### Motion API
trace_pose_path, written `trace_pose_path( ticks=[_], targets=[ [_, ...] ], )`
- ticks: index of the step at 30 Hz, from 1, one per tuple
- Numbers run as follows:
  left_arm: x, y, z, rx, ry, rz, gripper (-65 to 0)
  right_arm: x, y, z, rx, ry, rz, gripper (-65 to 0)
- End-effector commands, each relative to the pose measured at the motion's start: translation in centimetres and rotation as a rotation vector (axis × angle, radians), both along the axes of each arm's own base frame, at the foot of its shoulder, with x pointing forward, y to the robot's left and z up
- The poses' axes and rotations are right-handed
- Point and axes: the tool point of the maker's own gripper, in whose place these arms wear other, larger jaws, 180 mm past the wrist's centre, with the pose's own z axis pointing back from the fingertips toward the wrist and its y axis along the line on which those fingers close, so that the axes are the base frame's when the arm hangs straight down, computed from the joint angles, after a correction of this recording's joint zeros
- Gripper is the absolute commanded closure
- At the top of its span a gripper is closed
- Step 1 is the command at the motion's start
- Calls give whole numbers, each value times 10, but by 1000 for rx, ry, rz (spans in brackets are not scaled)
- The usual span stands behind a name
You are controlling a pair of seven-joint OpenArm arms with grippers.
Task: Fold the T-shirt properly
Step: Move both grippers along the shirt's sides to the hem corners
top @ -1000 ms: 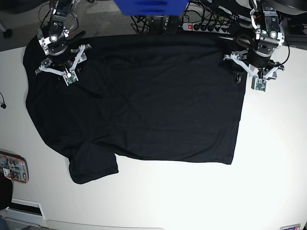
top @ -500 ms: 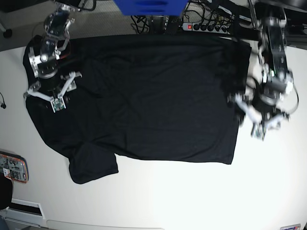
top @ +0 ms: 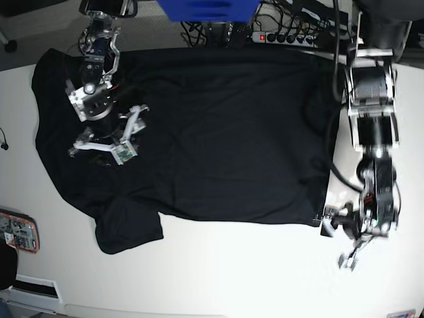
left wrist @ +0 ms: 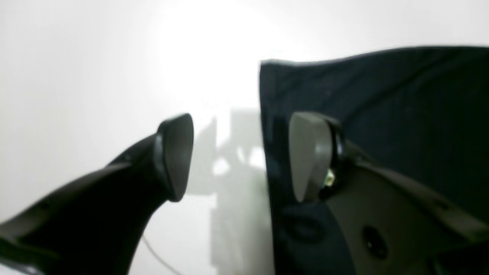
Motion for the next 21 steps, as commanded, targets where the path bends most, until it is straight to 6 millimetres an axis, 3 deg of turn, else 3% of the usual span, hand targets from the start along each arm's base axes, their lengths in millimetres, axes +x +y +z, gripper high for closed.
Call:
trace_pose_path(
  ticks=[1, 4, 7, 12, 17, 19, 21],
  targets=[
    [25, 3, 23, -8, -53, -8, -381, 6, 8, 12, 15, -46, 22, -389],
    [41, -9, 3, -58, -17, -22, -381, 5, 19, 11, 23, -42, 51, -389],
    [36, -6, -36, -105, 28, 14, -381, 3, 25, 10, 49, -39, 40, -389],
    [5, 1, -90, -95, 94, 21, -381, -1, 24, 7, 51, -28, 34, -389],
    [-22, 11, -112, -132, 120, 70, -381, -4, 25, 6, 54, -25, 36, -389],
    [-31, 7, -121, -139, 140, 64, -381, -4, 27, 6, 55, -25, 42, -389],
    [-40, -13, -131, -166, 166, 23, -381, -4, 27, 7, 57, -26, 41, -389]
  ],
)
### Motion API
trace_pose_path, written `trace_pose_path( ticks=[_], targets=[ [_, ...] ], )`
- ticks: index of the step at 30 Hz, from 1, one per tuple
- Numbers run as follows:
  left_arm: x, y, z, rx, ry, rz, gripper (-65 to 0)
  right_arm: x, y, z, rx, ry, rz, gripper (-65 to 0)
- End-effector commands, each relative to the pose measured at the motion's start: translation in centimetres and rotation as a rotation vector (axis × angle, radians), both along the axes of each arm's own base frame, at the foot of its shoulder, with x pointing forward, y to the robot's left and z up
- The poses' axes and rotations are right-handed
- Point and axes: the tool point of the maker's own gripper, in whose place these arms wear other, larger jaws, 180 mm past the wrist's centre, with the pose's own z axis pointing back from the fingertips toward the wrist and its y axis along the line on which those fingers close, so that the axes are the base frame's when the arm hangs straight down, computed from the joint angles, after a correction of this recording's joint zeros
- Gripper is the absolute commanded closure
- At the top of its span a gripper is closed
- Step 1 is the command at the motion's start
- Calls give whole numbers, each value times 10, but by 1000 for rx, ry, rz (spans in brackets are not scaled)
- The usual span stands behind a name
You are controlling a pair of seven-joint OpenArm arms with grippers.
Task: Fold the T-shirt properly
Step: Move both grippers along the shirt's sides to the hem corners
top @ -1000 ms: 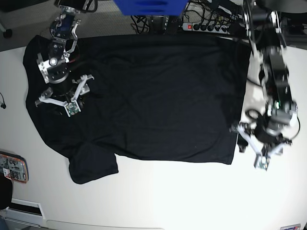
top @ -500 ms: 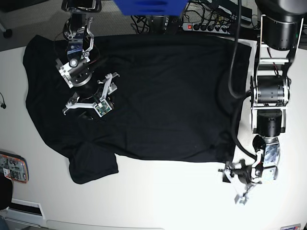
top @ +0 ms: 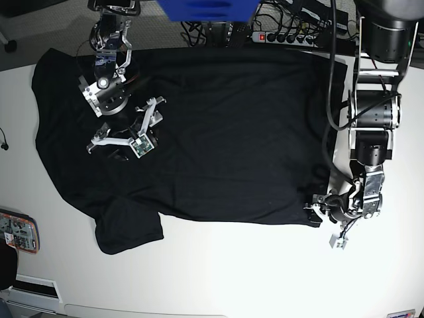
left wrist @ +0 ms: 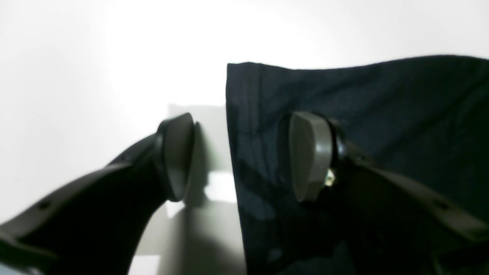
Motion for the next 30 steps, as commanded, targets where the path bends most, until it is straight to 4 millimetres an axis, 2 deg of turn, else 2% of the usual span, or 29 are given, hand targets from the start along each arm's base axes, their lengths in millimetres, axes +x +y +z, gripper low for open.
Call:
trace_pose_path(
  ticks=[1, 4, 9, 15, 18, 21, 24, 26, 27, 28, 30],
  targets=[
    [-29, -7, -23, 17, 134, -44, -381, 7, 3, 13, 14, -50, 7, -389],
    [-28, -31, -24, -7, 135, -77, -381, 7, 1, 13, 12, -50, 3, -389],
    [-28, -39, -25, -15, 137, -90, -373, 6, 0, 12, 11, -46, 1, -389],
    [-32, -81, -30, -58, 168, -137, -248, 5, 0, 12, 11, -44, 1, -389],
    [-31, -81, -29, -58, 166, -136, -208, 5, 0, 12, 11, -44, 1, -389],
    [-31, -79, -29, -57, 165, -130, -195, 5, 0, 12, 11, -44, 1, -389],
    [-32, -66, -30, -35, 169, -121, -175, 5, 0, 12, 11, -44, 1, -389],
    [-38, -65, -34, -36, 180, -120, -108, 7, 0, 13, 11, -51, 1, -389],
    [-39, -65, -35, -33, 178, -124, -34, 9, 0, 15, 11, -57, 1, -389],
    [-37, -66, -32, -29, 163, -130, 0, 14, 1, 19, 12, -70, 3, -389],
    [-39, -68, -31, -27, 139, -139, 0, 28, -1, 29, 5, -106, -1, -389]
  ],
)
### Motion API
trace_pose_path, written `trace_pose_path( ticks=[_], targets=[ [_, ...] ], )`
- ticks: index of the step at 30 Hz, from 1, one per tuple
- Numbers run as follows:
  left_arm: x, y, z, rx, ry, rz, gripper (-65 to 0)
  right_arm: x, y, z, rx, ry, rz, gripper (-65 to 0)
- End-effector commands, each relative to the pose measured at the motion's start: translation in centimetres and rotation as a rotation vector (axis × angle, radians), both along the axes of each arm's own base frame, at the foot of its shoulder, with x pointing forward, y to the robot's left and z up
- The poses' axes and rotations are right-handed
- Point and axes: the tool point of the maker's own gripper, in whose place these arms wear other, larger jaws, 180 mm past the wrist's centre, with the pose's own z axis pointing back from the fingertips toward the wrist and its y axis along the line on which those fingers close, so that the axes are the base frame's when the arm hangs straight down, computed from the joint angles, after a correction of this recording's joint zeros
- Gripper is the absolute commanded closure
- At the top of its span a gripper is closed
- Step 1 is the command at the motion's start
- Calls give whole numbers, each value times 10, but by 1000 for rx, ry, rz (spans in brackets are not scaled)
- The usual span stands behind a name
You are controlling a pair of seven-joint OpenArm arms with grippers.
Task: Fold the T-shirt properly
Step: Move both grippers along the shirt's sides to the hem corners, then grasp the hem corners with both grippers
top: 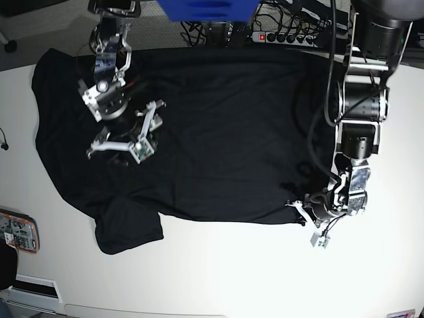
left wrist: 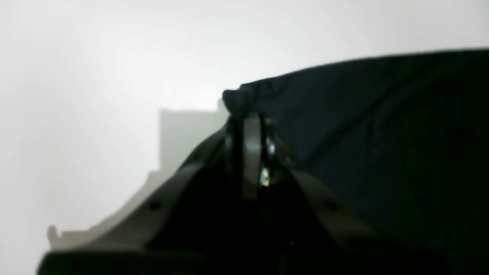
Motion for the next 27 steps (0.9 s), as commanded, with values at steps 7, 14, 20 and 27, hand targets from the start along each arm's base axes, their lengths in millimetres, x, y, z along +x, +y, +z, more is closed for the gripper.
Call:
trace_pose_path(
  ticks=[7, 14, 20, 27],
  targets=[
    [-31, 7, -16, 91, 91, -63, 0, 70, -17, 66, -63, -152, -67, -389],
    [-36, 17, -20, 98, 103, -52, 0, 139, -47, 114, -141, -203, -130, -389],
    [-41, 17, -24, 97, 110, -50, 0, 173, -50, 53, -108, 8, -121, -389],
    [-41, 17, -24, 97, 109, -50, 0, 197, -64, 22, -80, 122, -114, -389]
  ],
)
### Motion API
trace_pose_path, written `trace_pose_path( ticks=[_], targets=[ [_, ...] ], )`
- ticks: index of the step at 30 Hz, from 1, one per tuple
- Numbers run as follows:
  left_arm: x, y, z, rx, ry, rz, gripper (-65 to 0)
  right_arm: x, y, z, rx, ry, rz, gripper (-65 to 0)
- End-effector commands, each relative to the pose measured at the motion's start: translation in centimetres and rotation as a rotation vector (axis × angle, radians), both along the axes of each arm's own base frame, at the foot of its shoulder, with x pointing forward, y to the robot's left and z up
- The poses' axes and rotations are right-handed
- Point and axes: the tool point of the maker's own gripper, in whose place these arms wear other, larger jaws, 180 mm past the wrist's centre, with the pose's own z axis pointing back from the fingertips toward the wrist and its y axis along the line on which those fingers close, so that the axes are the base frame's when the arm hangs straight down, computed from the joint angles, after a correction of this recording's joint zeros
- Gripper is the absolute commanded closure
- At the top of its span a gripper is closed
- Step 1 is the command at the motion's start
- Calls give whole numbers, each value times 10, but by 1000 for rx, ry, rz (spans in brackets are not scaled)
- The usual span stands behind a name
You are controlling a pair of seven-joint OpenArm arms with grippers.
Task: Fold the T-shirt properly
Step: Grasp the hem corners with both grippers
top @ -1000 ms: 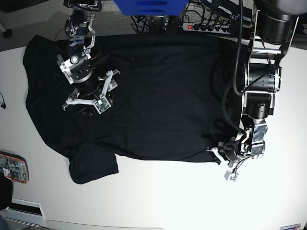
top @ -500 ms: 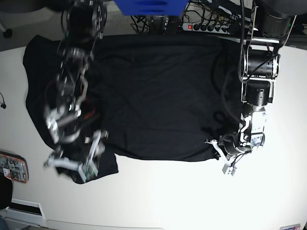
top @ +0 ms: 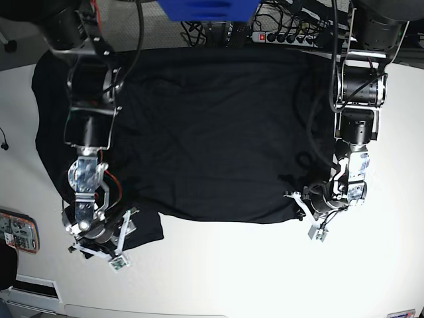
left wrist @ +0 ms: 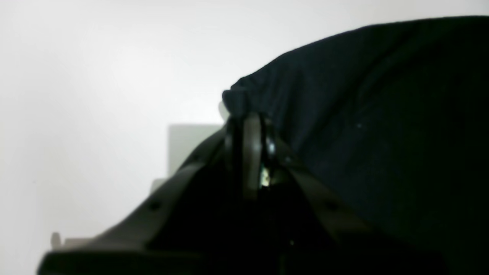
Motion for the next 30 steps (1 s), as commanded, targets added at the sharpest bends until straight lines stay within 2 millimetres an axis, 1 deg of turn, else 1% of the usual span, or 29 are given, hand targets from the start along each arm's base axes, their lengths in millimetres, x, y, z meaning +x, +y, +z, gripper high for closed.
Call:
trace_pose_path(
  ticks=[1, 3, 5, 7, 8, 10, 11, 15, 16, 17, 19, 21, 22, 24, 26, 28, 30],
  targets=[
    [-27, 8, -24, 80, 135, -36, 0, 16, 7, 14, 31, -40, 15, -389],
    [-27, 8, -24, 80, 135, -36, 0, 18, 11, -2, 71, -4, 21, -389],
    [-27, 9, -23, 81, 135, -35, 0, 25, 14, -6, 102, 6, 28, -389],
    [-30, 9, -25, 81, 140, -35, 0, 30, 11, -9, 123, 9, 27, -389],
    [-33, 9, -28, 81, 147, -35, 0, 29, 13, -16, 143, 20, 31, -389],
    [-34, 9, -29, 81, 149, -35, 0, 27, 17, -25, 172, 29, 34, -389],
    [-34, 9, -29, 81, 149, -35, 0, 26, 14, -28, 179, 31, 29, -389],
    [-35, 10, -29, 82, 151, -35, 0, 25, -19, -33, 210, 7, -64, -389],
    [-39, 15, -32, 90, 159, -30, 0, 24, -31, -35, 206, -2, -96, -389],
    [-41, 19, -34, 93, 162, -27, 0, 23, -42, -38, 201, -8, -123, -389],
    [-43, 20, -35, 95, 165, -26, 0, 18, -53, -49, 205, -5, -165, -389],
    [-41, 19, -32, 95, 153, -30, 0, 14, -52, -61, 228, 6, -180, -389],
    [-37, 17, -27, 96, 137, -34, 0, 12, -49, -67, 241, 9, -181, -389],
    [-31, 15, -20, 98, 110, -42, 0, 8, -45, -75, 266, 13, -178, -389],
    [-29, 15, -17, 100, 102, -43, 0, 4, -43, -82, 279, 28, -180, -389],
    [-29, 15, -18, 102, 102, -44, 0, 0, -41, -88, 287, 41, -182, -389],
    [-29, 15, -18, 102, 104, -44, 0, 1, -41, -87, 291, 35, -180, -388]
  ],
)
